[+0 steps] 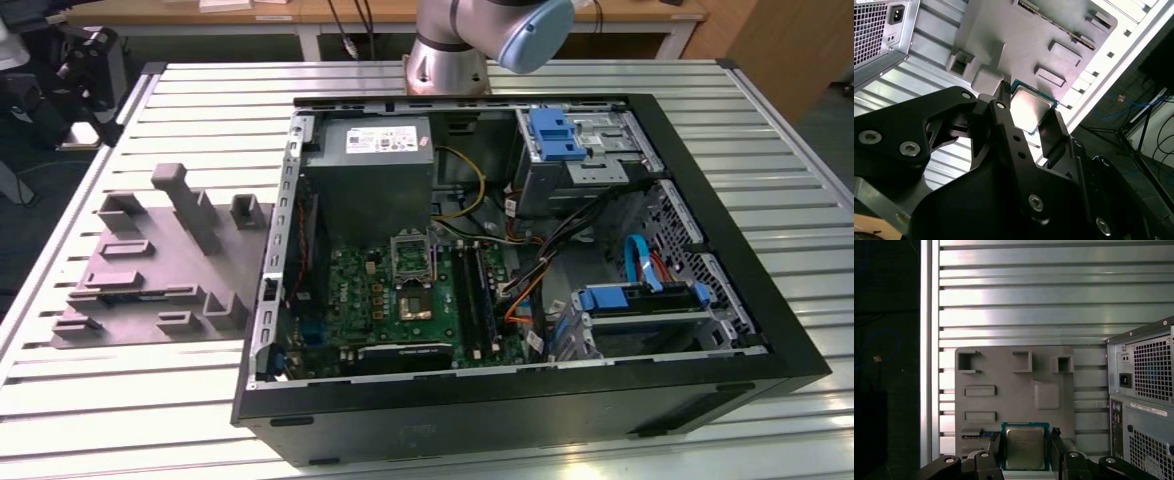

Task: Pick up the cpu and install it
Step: 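Pick up the cpu and move it towards the insertion slot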

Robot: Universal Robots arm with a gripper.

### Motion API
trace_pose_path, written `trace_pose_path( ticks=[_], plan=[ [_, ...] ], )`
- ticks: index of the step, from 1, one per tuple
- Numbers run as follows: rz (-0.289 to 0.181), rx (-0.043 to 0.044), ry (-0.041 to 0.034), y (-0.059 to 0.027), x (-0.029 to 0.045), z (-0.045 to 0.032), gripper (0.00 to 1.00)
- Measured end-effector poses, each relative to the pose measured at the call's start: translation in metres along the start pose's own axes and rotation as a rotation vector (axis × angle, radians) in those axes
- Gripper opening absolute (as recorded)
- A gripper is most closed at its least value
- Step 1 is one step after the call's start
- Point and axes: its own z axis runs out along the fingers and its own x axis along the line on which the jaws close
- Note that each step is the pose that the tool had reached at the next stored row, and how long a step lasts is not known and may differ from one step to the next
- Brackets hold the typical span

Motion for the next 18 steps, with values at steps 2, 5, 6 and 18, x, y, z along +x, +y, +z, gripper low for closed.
trace_pose_path(
  ticks=[2,5,6,18],
  plan=[
    [0.0,0.0,0.0,0.0002,-0.0061,-0.0001,0.47],
    [0.0,-0.0001,0.0,0.0005,-0.0124,-0.0001,0.47],
    [0.0,0.0,0.0,0.0005,-0.0126,-0.0002,0.47],
    [0.0,0.0,-0.0001,0.0005,-0.015,-0.0001,0.47]
  ],
)
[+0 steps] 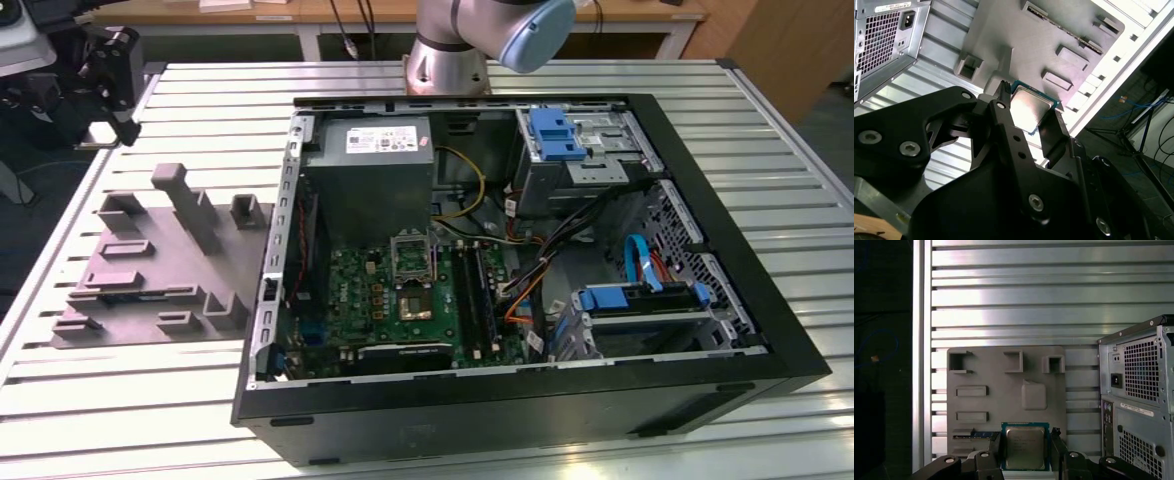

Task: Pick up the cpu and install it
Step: 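Pick up the cpu and move it towards the insertion slot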

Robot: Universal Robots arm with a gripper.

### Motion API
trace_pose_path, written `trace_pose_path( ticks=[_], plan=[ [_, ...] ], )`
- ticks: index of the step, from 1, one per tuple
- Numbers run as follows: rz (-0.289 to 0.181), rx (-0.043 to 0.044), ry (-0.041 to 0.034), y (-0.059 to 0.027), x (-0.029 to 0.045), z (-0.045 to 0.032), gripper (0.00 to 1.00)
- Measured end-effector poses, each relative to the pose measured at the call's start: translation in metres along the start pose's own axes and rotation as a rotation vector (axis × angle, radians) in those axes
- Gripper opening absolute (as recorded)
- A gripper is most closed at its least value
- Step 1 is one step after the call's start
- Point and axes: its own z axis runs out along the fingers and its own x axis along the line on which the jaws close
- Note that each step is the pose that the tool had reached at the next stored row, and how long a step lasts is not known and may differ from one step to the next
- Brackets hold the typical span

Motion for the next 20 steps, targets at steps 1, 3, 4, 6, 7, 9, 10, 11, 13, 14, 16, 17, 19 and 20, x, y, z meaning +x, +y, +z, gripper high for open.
trace_pose_path(
  ticks=[1,3,4,6,7,9,10,11,13,14,16,17,19,20],
  plan=[
    [0.0,0.0001,0.0,0.0,0.0,0.0,0.47],
    [0.0,0.0001,0.0001,0.0,0.0,-0.0001,0.47],
    [0.0,0.0,0.0,0.0,-0.0002,0.0,0.47],
    [0.0,0.0001,0.0001,0.0001,-0.0008,-0.0001,0.47],
    [0.0,0.0001,0.0001,0.0,-0.0015,-0.0001,0.47],
    [0.0,0.0,0.0,0.0001,-0.0033,-0.0001,0.47],
    [0.0,0.0,0.0,0.0002,-0.0044,-0.0001,0.47],
    [0.0,0.0,0.0001,0.0002,-0.0055,-0.0001,0.47],
    [0.0,0.0,0.0,0.0003,-0.0079,-0.0001,0.47],
    [0.0,0.0,0.0,0.0003,-0.0088,-0.0001,0.47],
    [0.0,0.0,0.0,0.0004,-0.0099,-0.0001,0.47],
    [0.0,0.0,0.0,0.0004,-0.0104,-0.0001,0.47],
    [0.0,0.0,0.0,0.0004,-0.0109,-0.0001,0.47],
    [0.0,0.0,0.0,0.0004,-0.0112,-0.0001,0.47]
  ],
)
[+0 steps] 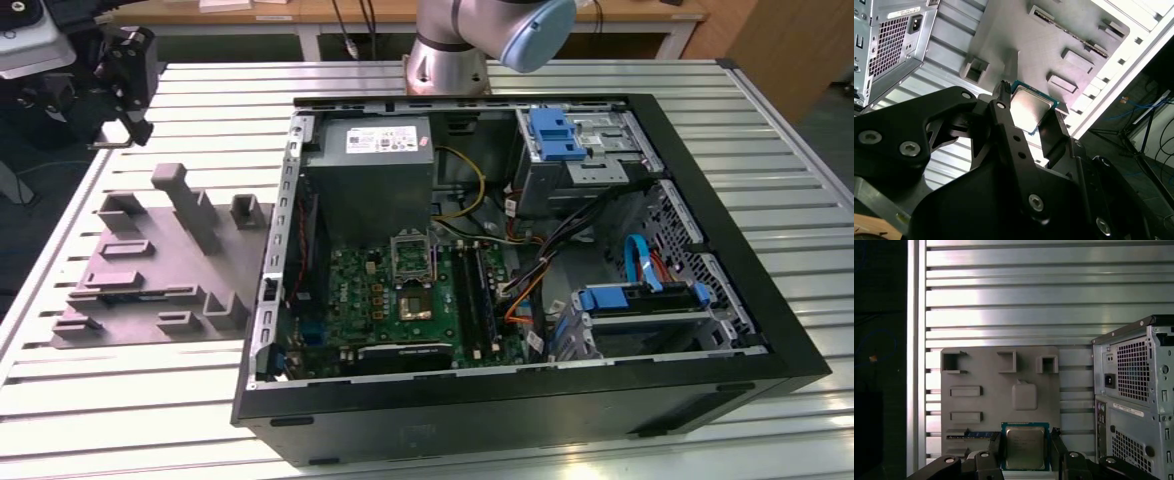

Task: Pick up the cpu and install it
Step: 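Pick up the cpu and move it towards the insertion slot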

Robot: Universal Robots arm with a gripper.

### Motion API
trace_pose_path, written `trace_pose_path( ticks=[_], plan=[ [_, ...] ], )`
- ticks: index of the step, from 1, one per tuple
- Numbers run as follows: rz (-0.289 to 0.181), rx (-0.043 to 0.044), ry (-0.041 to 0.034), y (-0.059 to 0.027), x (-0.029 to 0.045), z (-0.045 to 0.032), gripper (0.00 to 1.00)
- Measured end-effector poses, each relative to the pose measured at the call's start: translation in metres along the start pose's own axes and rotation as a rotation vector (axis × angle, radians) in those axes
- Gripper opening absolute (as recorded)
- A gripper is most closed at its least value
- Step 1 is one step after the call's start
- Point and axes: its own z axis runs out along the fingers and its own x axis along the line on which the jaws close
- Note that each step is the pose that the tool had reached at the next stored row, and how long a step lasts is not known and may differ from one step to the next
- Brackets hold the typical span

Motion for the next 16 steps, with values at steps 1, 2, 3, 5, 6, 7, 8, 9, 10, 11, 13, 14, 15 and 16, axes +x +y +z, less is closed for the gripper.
trace_pose_path(
  ticks=[1,2,3,5,6,7,8,9,10,11,13,14,15,16],
  plan=[
    [0.0,0.0001,0.0001,0.0,-0.0002,0.0,0.47],
    [0.0,0.0,0.0,0.0,-0.0002,0.0,0.47],
    [0.0,0.0,0.0,0.0,-0.0003,0.0,0.47],
    [0.0,0.0,0.0,0.0,-0.0004,0.0,0.47],
    [0.0,0.0,0.0,0.0001,-0.0009,0.0,0.47],
    [0.0,0.0,0.0001,0.0001,-0.0014,-0.0001,0.47],
    [0.0,0.0,0.0001,0.0,-0.002,-0.0001,0.47],
    [0.0,-0.0001,0.0,0.0001,-0.0026,0.0,0.47],
    [0.0,0.0,0.0,0.0002,-0.0031,0.0,0.47],
    [0.0,0.0,0.0,0.0001,-0.0035,0.0,0.47],
    [0.0,0.0,0.0,0.0002,-0.0043,-0.0001,0.47],
    [0.0,0.0,0.0,0.0002,-0.0047,-0.0001,0.47],
    [0.0,-0.0001,-0.0001,0.0002,-0.005,0.0,0.47],
    [0.0,0.0,0.0,0.0002,-0.0052,-0.0001,0.47]
  ],
)
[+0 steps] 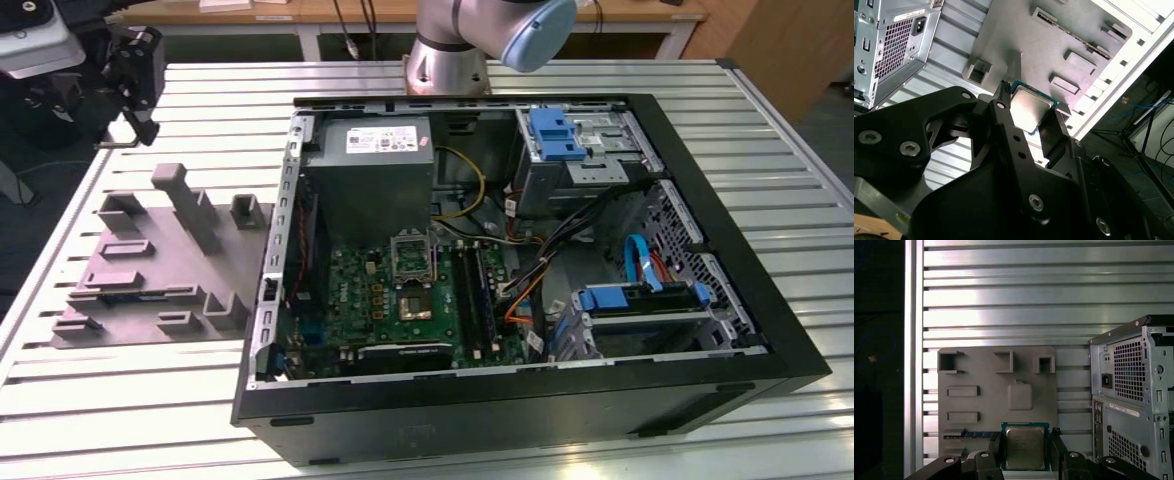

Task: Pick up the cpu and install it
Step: 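Pick up the cpu and move it towards the insertion slot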

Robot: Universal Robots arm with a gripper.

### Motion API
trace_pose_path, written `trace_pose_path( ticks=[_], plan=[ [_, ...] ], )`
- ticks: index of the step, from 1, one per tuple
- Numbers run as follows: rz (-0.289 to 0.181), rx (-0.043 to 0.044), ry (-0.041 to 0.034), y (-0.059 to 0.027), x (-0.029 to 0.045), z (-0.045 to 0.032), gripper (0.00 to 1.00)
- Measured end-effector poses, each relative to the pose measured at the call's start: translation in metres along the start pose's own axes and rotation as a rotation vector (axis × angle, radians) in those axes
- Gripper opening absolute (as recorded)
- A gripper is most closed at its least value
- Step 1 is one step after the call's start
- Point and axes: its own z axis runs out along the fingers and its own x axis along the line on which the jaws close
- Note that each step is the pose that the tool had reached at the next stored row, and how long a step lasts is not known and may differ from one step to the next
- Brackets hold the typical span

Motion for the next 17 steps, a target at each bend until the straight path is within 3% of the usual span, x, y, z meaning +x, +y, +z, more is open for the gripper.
trace_pose_path(
  ticks=[17],
  plan=[
    [0.0,0.0,0.0,0.0002,-0.0052,-0.0001,0.47]
  ],
)
